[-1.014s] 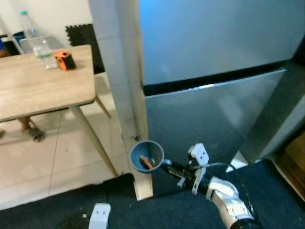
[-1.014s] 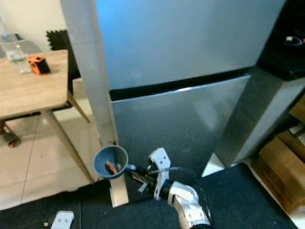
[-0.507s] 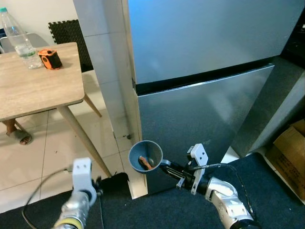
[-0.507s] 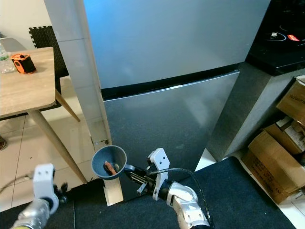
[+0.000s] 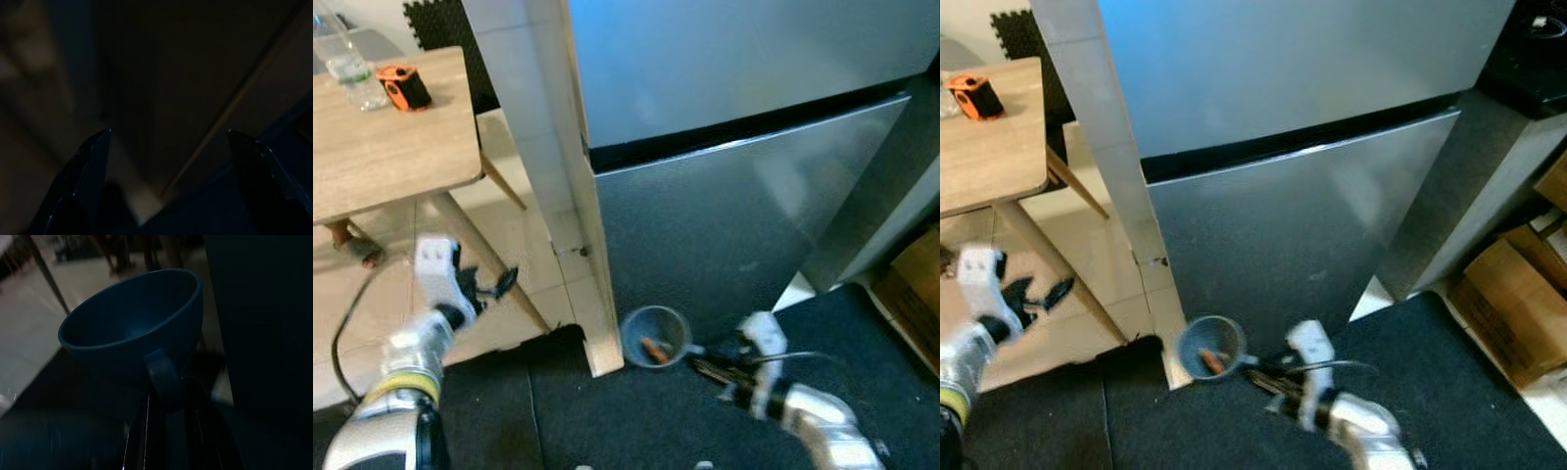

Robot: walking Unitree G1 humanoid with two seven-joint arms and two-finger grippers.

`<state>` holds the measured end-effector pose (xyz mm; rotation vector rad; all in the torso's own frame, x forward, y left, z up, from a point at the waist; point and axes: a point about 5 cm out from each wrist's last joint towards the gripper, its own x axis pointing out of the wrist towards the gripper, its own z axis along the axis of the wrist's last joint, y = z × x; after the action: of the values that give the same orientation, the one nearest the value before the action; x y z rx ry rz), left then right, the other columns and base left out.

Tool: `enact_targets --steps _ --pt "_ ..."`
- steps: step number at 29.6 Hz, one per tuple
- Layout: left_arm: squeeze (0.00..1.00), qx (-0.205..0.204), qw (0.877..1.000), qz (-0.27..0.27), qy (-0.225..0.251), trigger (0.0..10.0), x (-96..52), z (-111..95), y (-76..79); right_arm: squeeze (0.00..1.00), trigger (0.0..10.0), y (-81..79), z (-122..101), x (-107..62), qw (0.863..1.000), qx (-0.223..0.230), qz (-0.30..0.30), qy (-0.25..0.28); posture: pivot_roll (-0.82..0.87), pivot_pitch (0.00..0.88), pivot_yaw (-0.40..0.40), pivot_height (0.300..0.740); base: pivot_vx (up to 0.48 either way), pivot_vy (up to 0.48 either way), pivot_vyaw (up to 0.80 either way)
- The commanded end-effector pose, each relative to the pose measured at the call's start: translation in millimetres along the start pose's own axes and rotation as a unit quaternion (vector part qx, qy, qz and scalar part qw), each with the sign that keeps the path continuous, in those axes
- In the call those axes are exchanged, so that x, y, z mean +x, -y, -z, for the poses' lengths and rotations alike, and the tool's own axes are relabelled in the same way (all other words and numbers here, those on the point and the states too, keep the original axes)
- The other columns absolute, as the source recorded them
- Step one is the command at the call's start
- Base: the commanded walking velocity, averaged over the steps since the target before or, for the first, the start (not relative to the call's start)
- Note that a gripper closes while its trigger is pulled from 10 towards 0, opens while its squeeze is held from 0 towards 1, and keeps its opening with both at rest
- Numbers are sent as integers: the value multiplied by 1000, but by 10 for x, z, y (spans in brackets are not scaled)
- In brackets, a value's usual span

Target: Restocking fridge

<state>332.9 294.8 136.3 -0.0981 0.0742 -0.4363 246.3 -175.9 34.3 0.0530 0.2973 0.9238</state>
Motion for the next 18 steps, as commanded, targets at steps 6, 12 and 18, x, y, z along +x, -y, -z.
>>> enact_targets --steps 6,12,18 --pt "455 3 988 157 -8 10000 114 -249 164 0 10000 -215 9 0 997 5 -75 -15 -55 253 41 740 0 0 0" --pt "0 82 944 318 19 10000 351 -798 471 0 10000 -427 -24 31 994 3 -112 -13 -78 280 46 740 0 0 0" --pt "0 145 928 343 33 10000 528 -1082 633 0 10000 -460 -114 -35 993 -4 -119 -15 -92 295 42 740 0 0 0"
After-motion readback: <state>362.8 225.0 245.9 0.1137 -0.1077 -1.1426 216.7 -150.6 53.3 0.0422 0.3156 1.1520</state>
